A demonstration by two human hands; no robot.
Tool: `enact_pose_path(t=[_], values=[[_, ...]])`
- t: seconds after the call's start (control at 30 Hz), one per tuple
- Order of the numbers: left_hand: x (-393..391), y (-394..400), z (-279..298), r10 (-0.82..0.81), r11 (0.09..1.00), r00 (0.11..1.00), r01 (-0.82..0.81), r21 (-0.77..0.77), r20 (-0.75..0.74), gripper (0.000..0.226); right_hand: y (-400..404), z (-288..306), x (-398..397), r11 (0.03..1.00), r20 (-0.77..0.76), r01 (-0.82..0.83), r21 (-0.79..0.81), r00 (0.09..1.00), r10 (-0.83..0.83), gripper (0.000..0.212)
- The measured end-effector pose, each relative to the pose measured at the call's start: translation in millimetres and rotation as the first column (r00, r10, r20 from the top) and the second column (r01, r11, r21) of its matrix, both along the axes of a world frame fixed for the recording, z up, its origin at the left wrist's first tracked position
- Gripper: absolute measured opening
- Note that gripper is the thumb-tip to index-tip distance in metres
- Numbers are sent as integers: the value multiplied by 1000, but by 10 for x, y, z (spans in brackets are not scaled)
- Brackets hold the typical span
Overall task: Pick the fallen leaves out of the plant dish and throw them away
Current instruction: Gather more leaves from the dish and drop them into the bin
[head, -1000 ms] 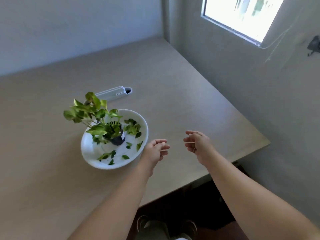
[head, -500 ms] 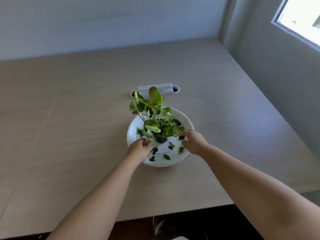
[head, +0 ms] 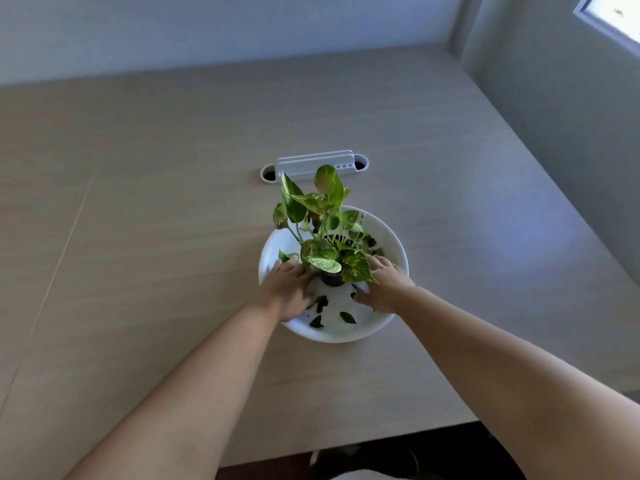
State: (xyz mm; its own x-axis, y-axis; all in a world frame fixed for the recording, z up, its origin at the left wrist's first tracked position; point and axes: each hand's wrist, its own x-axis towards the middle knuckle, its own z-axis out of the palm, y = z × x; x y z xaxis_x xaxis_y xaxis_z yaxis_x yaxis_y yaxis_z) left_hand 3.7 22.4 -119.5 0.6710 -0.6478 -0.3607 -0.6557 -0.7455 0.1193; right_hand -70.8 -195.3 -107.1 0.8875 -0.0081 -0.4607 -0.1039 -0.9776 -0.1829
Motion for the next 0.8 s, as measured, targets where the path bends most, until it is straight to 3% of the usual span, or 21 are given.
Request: enact_pose_path(t=[0.1,0.17,0.23,0.3,0.43,0.5,0.63,0.8], values=[[21,64,65,-43,998,994,46,-33,96,37,-20,-28,-85,999,78,12,52,997,-16,50],[9,112,107,-61,995,978,75,-59,199,37,-43,-19,-171,998,132,-11,58,991,3,33],[16,160,122,18,986,961,28,-163,275,32,-60,-1,-226,994,164,44,99,985,-60,26],[50,167,124,105,971,966,-48,-235,236,28,-41,10,-228,977,165,125,174,974,-154,26],[123,121,15,95,995,993,-91,-52,76,60,96,-50,-164,982,138,95,165,983,-118,45],[132,115,-33,89,995,995,-91,50,52,64,123,-58,-142,979,110,144,145,981,-161,54],[128,128,27,42,997,988,-52,62,150,53,85,1,-58,967,-15,231,106,973,-230,58],[-108,85,130,136,991,989,-135,-10,65,33,56,101,-21,960,-62,270,81,962,-265,40]])
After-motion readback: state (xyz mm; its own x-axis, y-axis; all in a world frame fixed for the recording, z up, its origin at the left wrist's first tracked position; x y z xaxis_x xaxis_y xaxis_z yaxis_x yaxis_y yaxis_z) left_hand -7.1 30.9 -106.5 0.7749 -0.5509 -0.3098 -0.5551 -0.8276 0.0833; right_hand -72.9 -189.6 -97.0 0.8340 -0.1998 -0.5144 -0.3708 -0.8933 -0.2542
